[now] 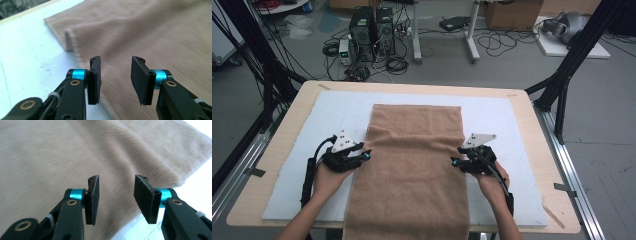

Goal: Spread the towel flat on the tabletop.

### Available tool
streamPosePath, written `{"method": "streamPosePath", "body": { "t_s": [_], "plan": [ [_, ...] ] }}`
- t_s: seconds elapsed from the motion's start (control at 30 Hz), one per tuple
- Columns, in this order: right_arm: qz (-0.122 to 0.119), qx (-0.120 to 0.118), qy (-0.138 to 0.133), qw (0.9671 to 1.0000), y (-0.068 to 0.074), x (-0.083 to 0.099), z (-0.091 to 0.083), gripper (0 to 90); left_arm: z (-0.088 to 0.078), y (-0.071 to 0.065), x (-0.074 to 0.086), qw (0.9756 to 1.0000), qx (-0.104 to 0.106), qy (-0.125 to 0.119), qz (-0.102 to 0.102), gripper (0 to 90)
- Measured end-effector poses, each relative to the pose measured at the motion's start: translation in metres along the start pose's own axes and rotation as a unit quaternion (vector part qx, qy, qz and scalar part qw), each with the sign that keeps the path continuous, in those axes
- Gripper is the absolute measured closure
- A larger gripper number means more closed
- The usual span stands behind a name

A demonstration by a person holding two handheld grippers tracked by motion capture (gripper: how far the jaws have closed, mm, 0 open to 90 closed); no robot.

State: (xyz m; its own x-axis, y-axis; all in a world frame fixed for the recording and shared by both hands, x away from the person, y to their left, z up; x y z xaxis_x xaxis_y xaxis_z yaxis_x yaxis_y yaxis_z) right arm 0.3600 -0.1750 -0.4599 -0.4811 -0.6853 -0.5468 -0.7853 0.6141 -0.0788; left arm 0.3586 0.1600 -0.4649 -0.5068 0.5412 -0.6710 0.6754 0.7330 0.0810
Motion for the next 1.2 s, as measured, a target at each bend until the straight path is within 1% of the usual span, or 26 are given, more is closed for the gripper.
{"method": "streamPosePath", "body": {
  "t_s": [0.03,0.07,0.17,0.2,0.23,0.3,0.33,0.37,0.4,0.43,0.47,0.5,0.53,0.6,0.63,0.67,0.7,0.77,0.83,0.87,0.9,0.97,1.03,1.07,1.13,1.2],
  "plan": [
    [-0.001,-0.009,-0.001,1.0000,0.005,0.002,-0.002,53.2,-0.001,-0.005,0.004,1.0000,0.002,0.007,0.005,58.1],
    [-0.005,-0.017,-0.003,0.9998,0.011,0.004,-0.003,53.0,-0.001,-0.013,0.011,0.9997,0.008,0.013,0.017,57.2],
    [-0.036,-0.040,0.010,0.9985,0.035,0.015,0.000,52.7,-0.003,-0.032,0.028,0.9985,0.043,0.023,0.025,57.2],
    [-0.043,-0.051,0.017,0.9976,0.042,0.019,0.002,53.0,-0.002,-0.037,0.034,0.9978,0.053,0.029,0.025,57.2],
    [-0.048,-0.058,0.025,0.9969,0.047,0.022,0.005,54.0,-0.001,-0.043,0.041,0.9958,0.073,0.047,0.028,57.6],
    [-0.055,-0.080,0.041,0.9944,0.057,0.029,0.011,63.8,-0.001,-0.046,0.045,0.9963,0.071,0.041,0.027,64.8],
    [-0.062,-0.089,0.052,0.9927,0.060,0.033,0.016,67.1,-0.002,-0.046,0.046,0.9963,0.072,0.041,0.024,73.1],
    [-0.055,-0.094,0.040,0.9932,0.062,0.033,0.017,74.6,-0.003,-0.047,0.046,0.9961,0.074,0.041,0.026,79.6],
    [-0.053,-0.106,0.033,0.9924,0.062,0.034,0.017,83.1,-0.004,-0.048,0.047,0.9963,0.069,0.041,0.032,84.6],
    [-0.055,-0.113,0.031,0.9916,0.064,0.035,0.016,85.3,-0.007,-0.051,0.048,0.9960,0.072,0.042,0.033,85.8],
    [-0.056,-0.113,0.033,0.9915,0.065,0.035,0.015,85.6,-0.011,-0.056,0.051,0.9947,0.085,0.045,0.035,86.1],
    [-0.059,-0.120,0.040,0.9902,0.069,0.037,0.012,85.6,-0.020,-0.061,0.054,0.9936,0.097,0.042,0.040,86.1],
    [-0.070,-0.127,0.041,0.9886,0.076,0.038,0.005,85.6,-0.030,-0.066,0.057,0.9929,0.106,0.033,0.043,86.1],
    [-0.092,-0.134,0.015,0.9866,0.091,0.038,-0.015,82.9,-0.049,-0.069,0.061,0.9929,0.109,0.018,0.042,84.2],
    [-0.095,-0.138,0.004,0.9859,0.096,0.036,-0.023,80.8,-0.056,-0.068,0.062,0.9933,0.106,0.013,0.042,80.4],
    [-0.099,-0.135,-0.004,0.9859,0.097,0.034,-0.029,76.7,-0.058,-0.067,0.061,0.9938,0.102,0.012,0.043,75.7],
    [-0.099,-0.128,-0.002,0.9868,0.095,0.032,-0.031,73.6,-0.059,-0.065,0.060,0.9946,0.095,0.011,0.040,69.9],
    [-0.093,-0.111,0.012,0.9894,0.083,0.030,-0.025,72.1,-0.056,-0.062,0.056,0.9949,0.093,0.010,0.038,64.9],
    [-0.078,-0.112,0.019,0.9904,0.075,0.031,-0.017,70.5,-0.050,-0.062,0.053,0.9949,0.094,0.007,0.036,63.0],
    [-0.068,-0.119,0.021,0.9903,0.072,0.032,-0.013,69.8,-0.047,-0.063,0.053,0.9950,0.092,0.006,0.039,62.8],
    [-0.068,-0.124,0.022,0.9898,0.072,0.034,-0.009,69.1,-0.042,-0.064,0.053,0.9950,0.091,0.010,0.040,63.0],
    [-0.065,-0.123,0.028,0.9899,0.073,0.039,-0.003,68.7,-0.030,-0.063,0.058,0.9946,0.090,0.027,0.045,63.7],
    [-0.065,-0.119,0.042,0.9898,0.075,0.046,0.005,68.3,-0.021,-0.064,0.064,0.9936,0.095,0.047,0.041,63.2],
    [-0.066,-0.117,0.040,0.9901,0.076,0.048,0.006,68.7,-0.021,-0.064,0.066,0.9943,0.095,0.032,0.036,63.2],
    [-0.068,-0.118,0.033,0.9901,0.081,0.052,0.003,71.0,-0.024,-0.066,0.069,0.9942,0.100,0.029,0.029,63.1],
    [-0.084,-0.123,0.037,0.9881,0.086,0.054,-0.001,71.3,-0.027,-0.068,0.070,0.9936,0.102,0.034,0.035,62.3]
  ]
}}
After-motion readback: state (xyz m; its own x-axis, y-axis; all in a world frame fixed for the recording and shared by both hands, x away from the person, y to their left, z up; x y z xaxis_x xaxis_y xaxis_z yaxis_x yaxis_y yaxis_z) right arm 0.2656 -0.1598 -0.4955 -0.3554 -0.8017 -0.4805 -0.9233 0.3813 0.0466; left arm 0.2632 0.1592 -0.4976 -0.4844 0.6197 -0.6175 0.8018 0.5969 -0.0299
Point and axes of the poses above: each handheld gripper's, and its own axes: z roughly forward along the jaws, x roughly out of its underside, y roughly to its left, the point moved 8 cm from there along z, roughly forward along the jaws, and after that the axes turned 14 degrees about y, right-handed, at the moved point
